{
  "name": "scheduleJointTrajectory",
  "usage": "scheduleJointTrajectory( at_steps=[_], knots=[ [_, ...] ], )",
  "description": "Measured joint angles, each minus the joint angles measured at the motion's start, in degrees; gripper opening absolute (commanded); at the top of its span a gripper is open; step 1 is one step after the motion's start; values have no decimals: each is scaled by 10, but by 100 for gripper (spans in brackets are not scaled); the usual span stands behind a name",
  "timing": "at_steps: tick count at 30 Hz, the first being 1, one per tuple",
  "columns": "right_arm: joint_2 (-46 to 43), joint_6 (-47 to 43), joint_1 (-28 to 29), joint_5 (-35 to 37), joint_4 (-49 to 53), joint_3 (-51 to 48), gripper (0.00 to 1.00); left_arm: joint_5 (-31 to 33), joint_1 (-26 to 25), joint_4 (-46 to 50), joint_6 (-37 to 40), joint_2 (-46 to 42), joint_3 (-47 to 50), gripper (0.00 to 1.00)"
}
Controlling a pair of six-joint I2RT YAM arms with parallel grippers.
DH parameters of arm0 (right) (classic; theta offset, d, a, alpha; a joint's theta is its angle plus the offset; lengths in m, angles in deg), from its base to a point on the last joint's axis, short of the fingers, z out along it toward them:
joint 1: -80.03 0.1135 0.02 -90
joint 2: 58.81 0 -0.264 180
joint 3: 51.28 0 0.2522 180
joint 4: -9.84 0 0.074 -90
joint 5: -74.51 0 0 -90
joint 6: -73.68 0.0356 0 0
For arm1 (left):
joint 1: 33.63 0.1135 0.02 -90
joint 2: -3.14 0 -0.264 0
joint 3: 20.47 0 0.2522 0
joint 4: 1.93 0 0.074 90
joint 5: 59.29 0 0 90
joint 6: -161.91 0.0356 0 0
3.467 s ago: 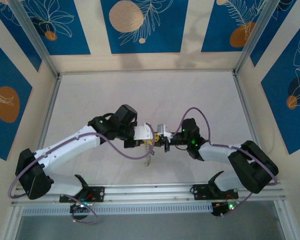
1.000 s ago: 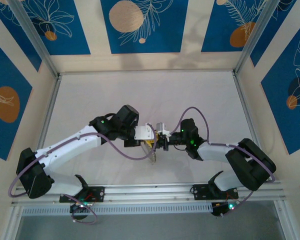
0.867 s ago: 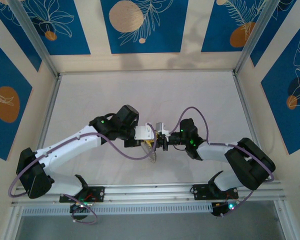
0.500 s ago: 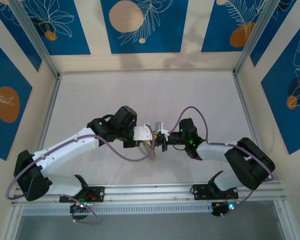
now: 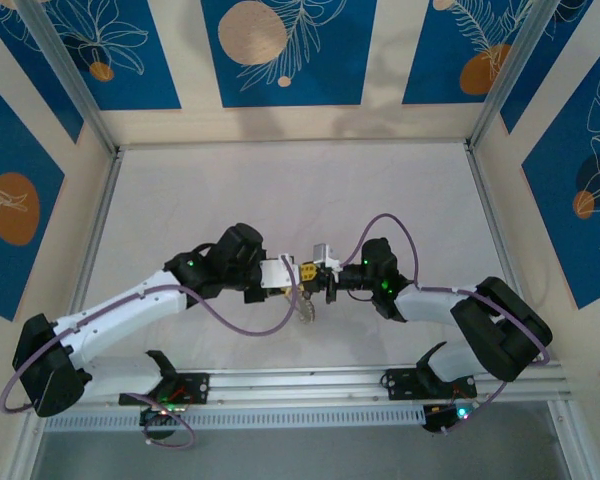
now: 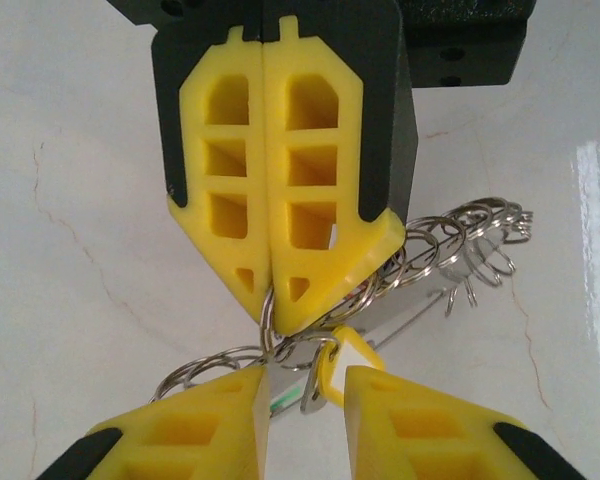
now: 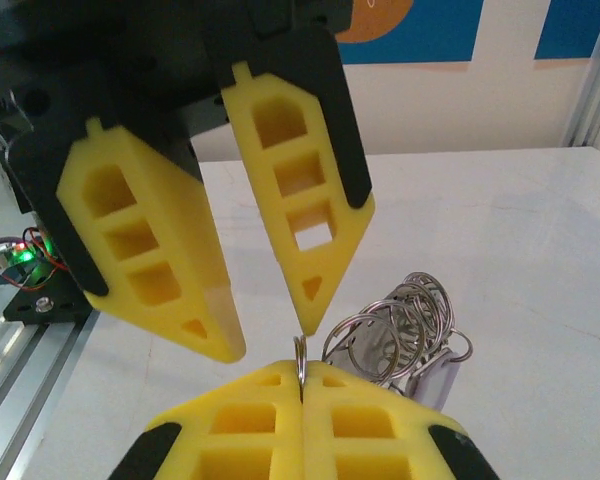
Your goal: Put the keys on the keyring
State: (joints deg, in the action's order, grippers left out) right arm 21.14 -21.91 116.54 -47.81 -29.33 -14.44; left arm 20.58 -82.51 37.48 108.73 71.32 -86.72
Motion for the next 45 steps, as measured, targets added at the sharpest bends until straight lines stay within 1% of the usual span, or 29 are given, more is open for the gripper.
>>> scheduleJointTrajectory(
  at_steps=[5, 9, 13, 17, 22, 28, 39, 42, 45],
  knots=[
    [0, 10, -3, 1, -13, -5, 0, -5, 1, -45, -26, -1, 28, 28],
    [0, 15, -7, 1, -24, -7, 0, -8, 4, -104, -65, -13, 74, 35],
    [-7, 16, -10, 2, -29, -7, 0, -8, 4, -160, -104, -29, 124, 39],
    [-12, 16, -12, 2, -32, -7, 0, -7, 4, -198, -130, -34, 149, 43],
    [-15, 16, -13, 0, -32, -7, 0, -3, 8, -267, -171, -37, 182, 47],
    [-15, 16, -13, 0, -32, -7, 0, -22, 10, -338, -209, -33, 207, 48],
    [-15, 16, -13, -5, -32, -8, 0, -38, 11, -410, -219, 13, 214, 44],
    [-19, 16, -14, -7, -32, -11, 0, -38, 11, -424, -218, 28, 214, 35],
    [-25, 15, -14, -7, -31, -13, 0, -38, 11, -434, -215, 32, 217, 24]
  ],
)
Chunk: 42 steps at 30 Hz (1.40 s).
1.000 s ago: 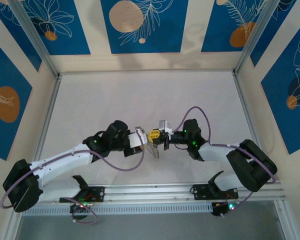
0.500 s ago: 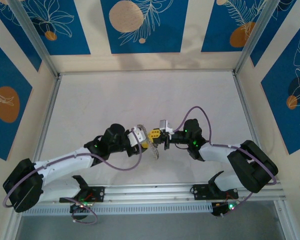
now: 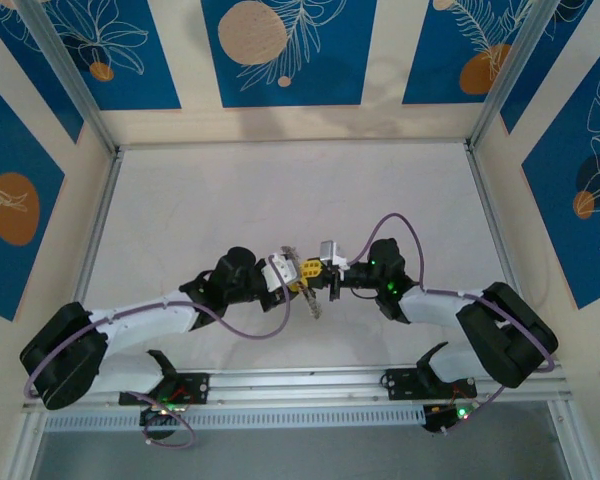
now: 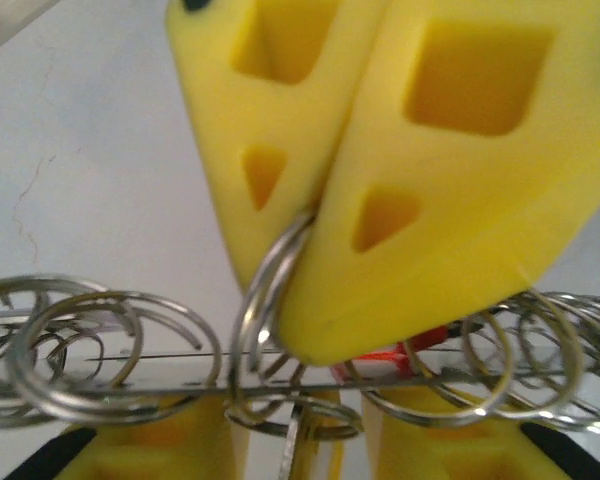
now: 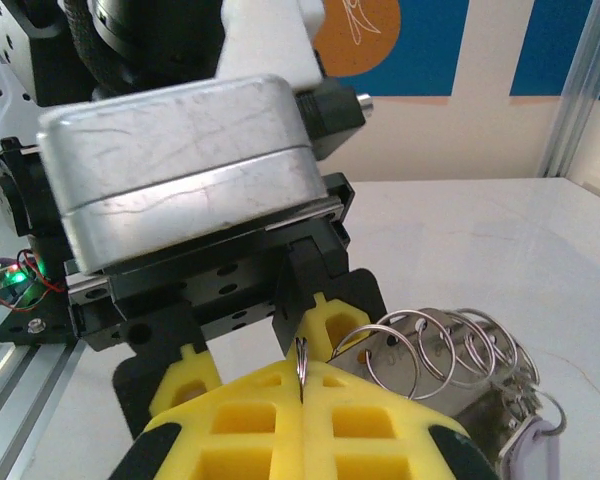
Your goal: Put the keys on the keyring
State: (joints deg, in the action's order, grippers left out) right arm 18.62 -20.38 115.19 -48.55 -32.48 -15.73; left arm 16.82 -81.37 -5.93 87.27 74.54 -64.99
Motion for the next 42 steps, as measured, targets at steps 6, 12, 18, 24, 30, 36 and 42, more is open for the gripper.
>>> scheduleJointTrajectory(
  at_steps=[6, 12, 18, 24, 30, 36, 42],
  knots=[
    [-15, -3, 0, 0, 5, -1, 0, 0, 0, -6, 13, -6, 7, 9],
    [-31, -20, 0, 1, 30, -1, 0, 0, 2, 35, 43, -50, 7, 0],
    [-45, -60, 3, 2, 91, -1, 0, 5, 4, 113, 79, -78, -7, 0],
    [-63, -100, 10, 7, 142, -1, 0, 4, 4, 237, 134, -65, -83, 0],
    [-65, -117, 14, 10, 163, 3, 0, 4, 4, 353, 188, -35, -154, 0],
    [-65, -127, 17, 10, 179, 13, 0, 6, 3, 462, 242, -1, -231, 0],
    [-63, -130, 19, 10, 179, 26, 0, 24, -2, 559, 297, 32, -312, 0]
  ],
)
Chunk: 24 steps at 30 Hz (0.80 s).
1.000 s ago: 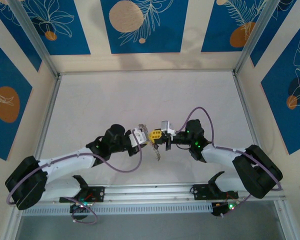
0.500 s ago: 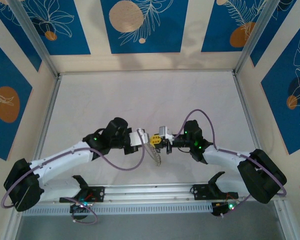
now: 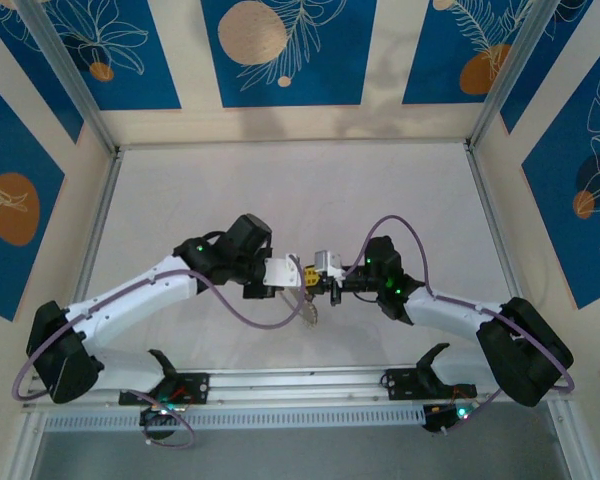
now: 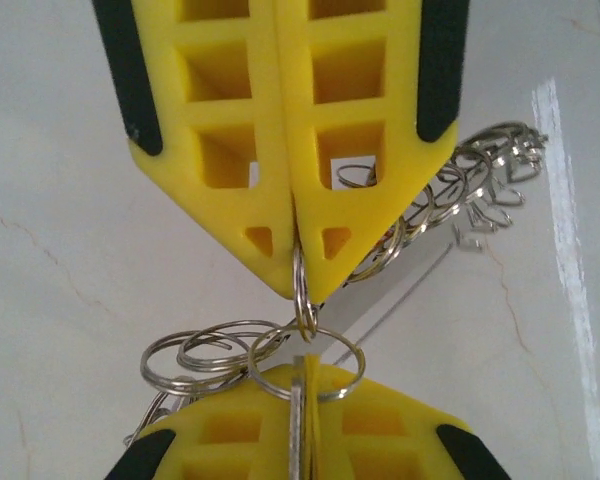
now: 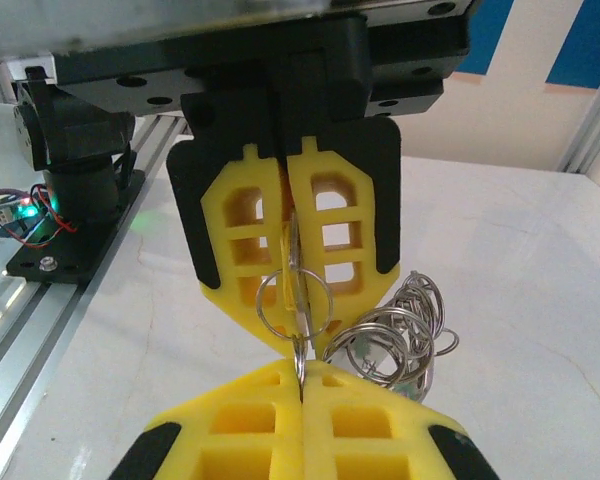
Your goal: Put the keys on the keyring
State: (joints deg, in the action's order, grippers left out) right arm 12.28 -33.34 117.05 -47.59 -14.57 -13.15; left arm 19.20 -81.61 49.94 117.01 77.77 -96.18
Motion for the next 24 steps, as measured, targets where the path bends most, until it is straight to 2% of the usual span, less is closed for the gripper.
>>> scheduleJointTrajectory(
  at_steps=[2, 7, 13, 20, 24],
  knots=[
    [0, 0, 0, 0, -2, 0, 2, 9, -4, 26, 16, 15, -24, 0],
    [5, 4, -4, 1, -17, -5, 23, 33, -10, 75, 52, 38, -64, 0],
    [-5, 10, -36, 1, -29, -36, 36, 73, -11, 128, 106, 50, -117, 0],
    [-87, 23, -89, 4, -23, -71, 50, 171, -24, 182, 181, 76, -183, 0],
    [-142, 42, -125, 48, -16, -92, 58, 250, -48, 193, 235, 81, -195, 0]
  ],
)
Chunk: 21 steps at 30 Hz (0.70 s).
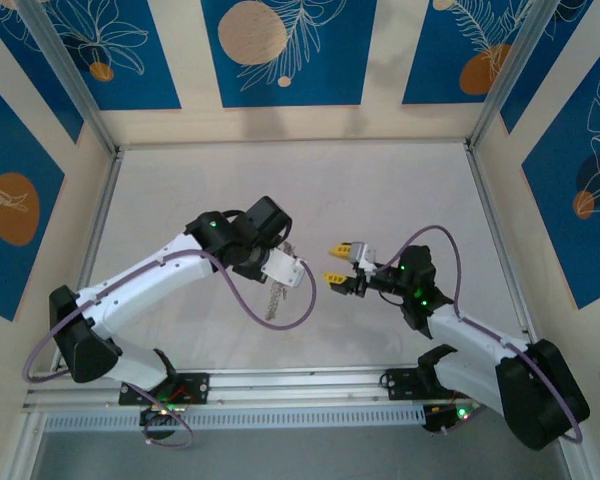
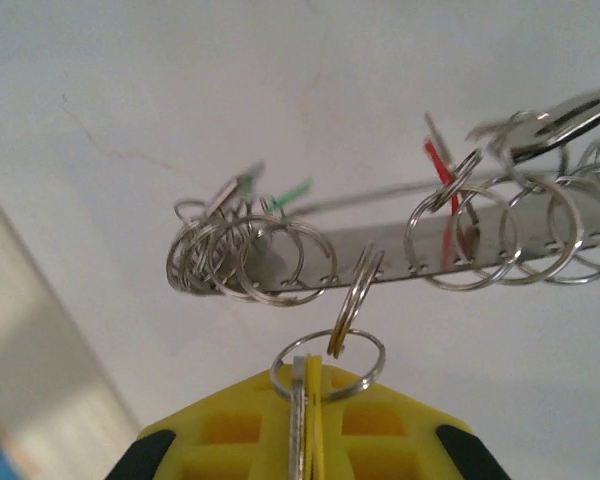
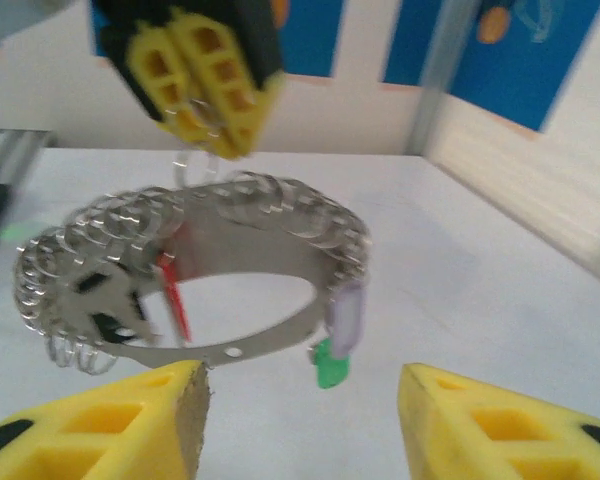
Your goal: Put the keys on the keyring
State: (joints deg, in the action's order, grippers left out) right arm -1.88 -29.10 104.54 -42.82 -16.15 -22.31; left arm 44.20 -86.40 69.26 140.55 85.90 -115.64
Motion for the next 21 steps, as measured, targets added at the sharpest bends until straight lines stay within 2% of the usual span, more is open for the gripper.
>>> scheduleJointTrajectory(
  at_steps=[12, 13, 14, 15, 21],
  knots=[
    [-86, 50, -45, 157, 19, -58, 75, 215, -23, -39, 151, 42, -31, 0],
    [-92, 53, -48, 167, 19, -60, 78, 228, -24, -45, 161, 46, -31, 0],
    [-99, 57, -50, 179, 19, -63, 85, 242, -25, -51, 175, 53, -32, 0],
    [-108, 60, -52, 192, 19, -67, 100, 255, -26, -58, 188, 60, -34, 0],
    [-141, 63, -61, 272, 19, -89, 99, 292, -26, -71, 224, 109, -72, 0]
  ],
)
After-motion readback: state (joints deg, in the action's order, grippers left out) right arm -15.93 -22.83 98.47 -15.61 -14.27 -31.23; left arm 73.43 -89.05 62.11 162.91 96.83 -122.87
